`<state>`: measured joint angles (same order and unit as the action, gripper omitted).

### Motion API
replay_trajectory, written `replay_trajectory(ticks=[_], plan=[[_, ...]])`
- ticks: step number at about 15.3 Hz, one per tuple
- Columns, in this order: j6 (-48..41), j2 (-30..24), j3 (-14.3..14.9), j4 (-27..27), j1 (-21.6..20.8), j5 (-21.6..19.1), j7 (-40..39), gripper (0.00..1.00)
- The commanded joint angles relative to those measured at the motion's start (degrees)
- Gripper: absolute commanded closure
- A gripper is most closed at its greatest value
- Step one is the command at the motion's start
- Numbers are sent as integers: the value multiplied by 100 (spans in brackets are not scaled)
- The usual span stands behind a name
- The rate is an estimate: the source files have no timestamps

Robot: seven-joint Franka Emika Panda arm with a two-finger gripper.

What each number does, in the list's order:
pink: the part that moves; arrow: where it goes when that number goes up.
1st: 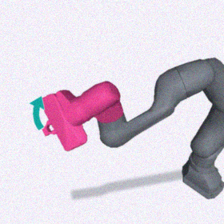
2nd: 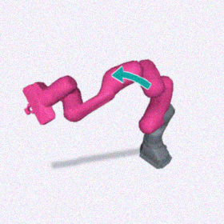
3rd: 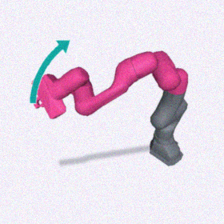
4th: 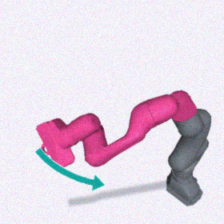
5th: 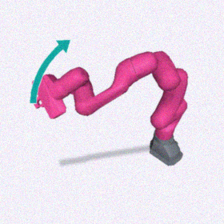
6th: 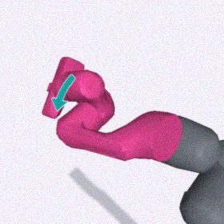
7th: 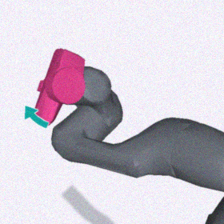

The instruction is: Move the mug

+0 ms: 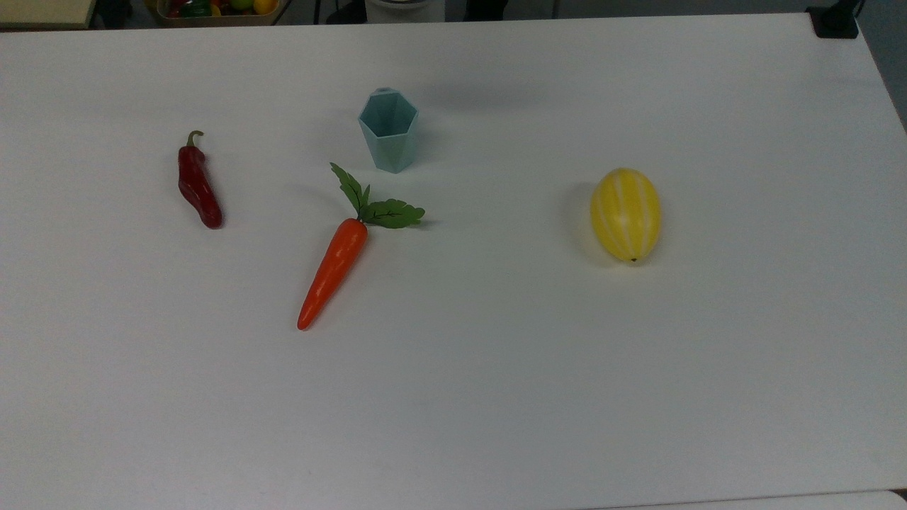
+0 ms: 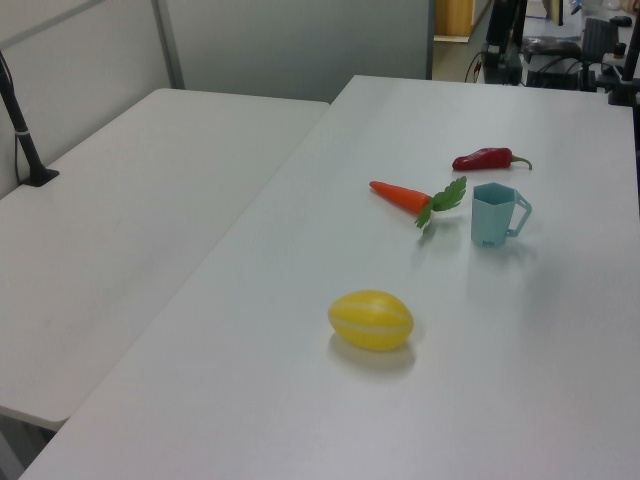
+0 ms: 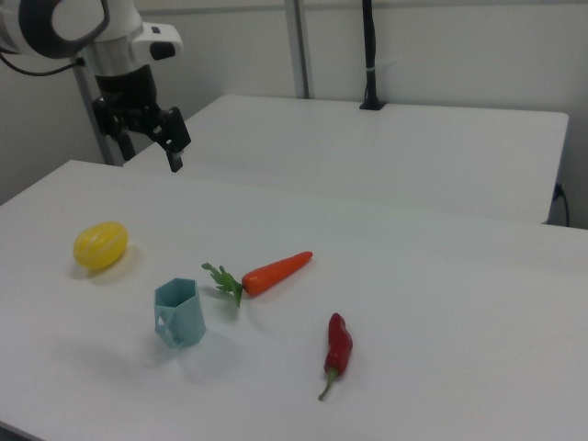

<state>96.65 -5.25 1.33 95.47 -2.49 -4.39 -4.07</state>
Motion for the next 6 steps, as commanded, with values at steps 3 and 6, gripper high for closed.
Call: replay_trajectory(ticks=[3,6], plan=[[65,50,104,-116,-68,-97,-94,0],[65,50,104,-116,-68,-89,-85,0]])
